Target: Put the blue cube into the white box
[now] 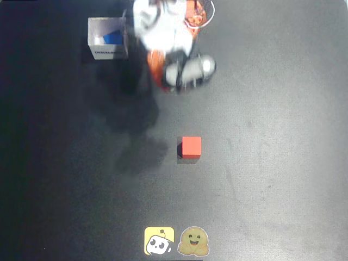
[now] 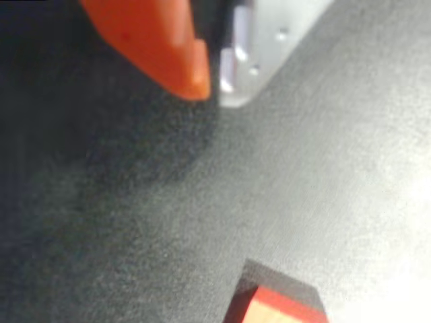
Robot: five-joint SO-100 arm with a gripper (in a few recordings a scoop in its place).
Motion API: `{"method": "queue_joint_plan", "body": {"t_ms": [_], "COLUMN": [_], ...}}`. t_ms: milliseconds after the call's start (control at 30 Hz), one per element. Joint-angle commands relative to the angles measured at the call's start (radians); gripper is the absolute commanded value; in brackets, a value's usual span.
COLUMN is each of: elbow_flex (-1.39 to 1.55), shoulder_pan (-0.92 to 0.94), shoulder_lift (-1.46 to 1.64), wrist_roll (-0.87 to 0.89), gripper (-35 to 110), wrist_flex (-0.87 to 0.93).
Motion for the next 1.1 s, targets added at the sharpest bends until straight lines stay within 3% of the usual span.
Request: {"method": "queue_joint_plan", "body": {"t_ms": [0,167,300,400,633,867,1067], "elbow_flex": [0.117,0.187,0.232,0.296,0.537,0.540,0.540], "shoulder_pan": [-0.009,-0.017,-0.028,-0.028,-0.026,-0.018,-0.018], "shoulder_lift": [0.272,0.380,0.380,0.380,0.380,0.382,0.382], "wrist_roll": [0.012,0.046,0.181,0.301,0.397,0.413,0.413], "gripper": [0,0,0,0,0,0,0], "wrist_flex": [0.009,-0.006,-0.057,-0.133,-0.377,-0.282,-0.038]}}
